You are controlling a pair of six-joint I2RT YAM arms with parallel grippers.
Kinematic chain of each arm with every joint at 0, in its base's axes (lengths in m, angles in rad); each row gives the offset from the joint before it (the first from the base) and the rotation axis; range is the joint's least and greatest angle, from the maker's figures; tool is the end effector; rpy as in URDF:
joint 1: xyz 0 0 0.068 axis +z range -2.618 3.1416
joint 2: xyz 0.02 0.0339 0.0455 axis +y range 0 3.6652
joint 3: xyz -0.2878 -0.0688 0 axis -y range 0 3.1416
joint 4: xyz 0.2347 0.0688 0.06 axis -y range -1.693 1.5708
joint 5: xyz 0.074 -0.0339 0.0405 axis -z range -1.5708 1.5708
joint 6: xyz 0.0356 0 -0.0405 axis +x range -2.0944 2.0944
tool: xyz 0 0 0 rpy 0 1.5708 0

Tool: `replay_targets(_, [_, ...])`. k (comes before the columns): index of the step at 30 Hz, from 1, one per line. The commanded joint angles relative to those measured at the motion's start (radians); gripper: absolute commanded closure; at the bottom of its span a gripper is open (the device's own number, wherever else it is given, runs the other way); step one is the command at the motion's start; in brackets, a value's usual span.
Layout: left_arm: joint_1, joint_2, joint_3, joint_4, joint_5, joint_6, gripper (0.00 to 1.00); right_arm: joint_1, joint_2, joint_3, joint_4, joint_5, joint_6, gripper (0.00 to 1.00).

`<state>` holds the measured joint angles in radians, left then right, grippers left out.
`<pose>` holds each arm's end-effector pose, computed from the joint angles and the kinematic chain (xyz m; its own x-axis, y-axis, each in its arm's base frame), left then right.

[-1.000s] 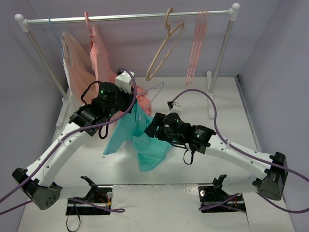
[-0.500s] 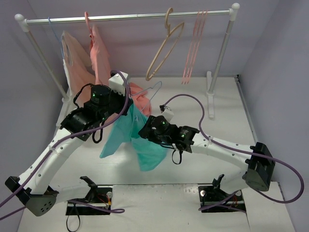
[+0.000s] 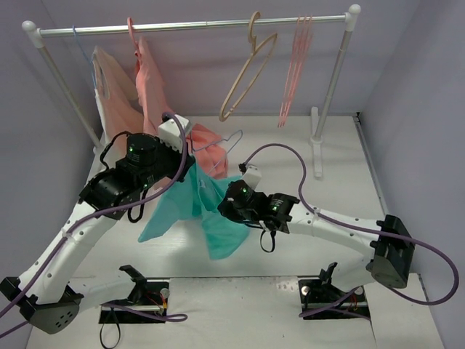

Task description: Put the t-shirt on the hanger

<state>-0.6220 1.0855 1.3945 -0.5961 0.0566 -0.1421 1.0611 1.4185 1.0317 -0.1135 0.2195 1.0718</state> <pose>0.1582 -0.1159 0.4656 -0.3165 0.0529 -0.9471 0.5869 0.7953 -0.1517 0.1589 0.2683 0.3128 -0.7782 0.3642 -0.5116 -0.1576 0.6754 0.7205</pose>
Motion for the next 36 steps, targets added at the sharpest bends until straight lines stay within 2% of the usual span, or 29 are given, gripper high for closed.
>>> replay_targets(1, [0.002, -0.067, 0.002, 0.033, 0.099, 0.073, 1.00, -0.022, -0.098, 0.047, -0.050, 0.109, -0.165, 1.00])
replay_targets(3, [0.001, -0.091, -0.018, 0.042, 0.152, 0.093, 1.00, -0.045, -0.121, 0.085, -0.118, 0.107, -0.281, 1.00])
replay_targets(6, [0.002, -0.153, -0.066, 0.065, 0.225, 0.124, 1.00, -0.124, -0.182, 0.084, -0.133, 0.057, -0.409, 1.00])
replay_targets(8, [0.002, -0.171, -0.087, 0.073, 0.262, 0.139, 1.00, -0.217, -0.226, 0.076, -0.127, -0.023, -0.494, 1.00])
replay_targets(10, [0.002, -0.196, -0.101, 0.085, 0.287, 0.139, 1.00, -0.292, -0.242, 0.083, -0.144, -0.054, -0.550, 1.00])
replay_targets(16, [0.002, -0.243, -0.120, 0.110, 0.374, 0.177, 1.00, -0.410, -0.245, 0.129, -0.192, -0.167, -0.728, 1.00])
replay_targets(22, [0.002, -0.234, -0.091, 0.017, 0.443, 0.223, 1.00, -0.481, -0.234, 0.189, -0.216, -0.250, -0.851, 1.00])
replay_targets(28, [0.002, -0.211, -0.069, -0.070, 0.405, 0.274, 1.00, -0.526, -0.205, 0.283, -0.282, -0.290, -0.946, 1.00])
replay_targets(36, [0.002, -0.151, -0.031, -0.088, 0.403, 0.305, 1.00, -0.527, -0.132, 0.494, -0.397, -0.396, -1.026, 1.00])
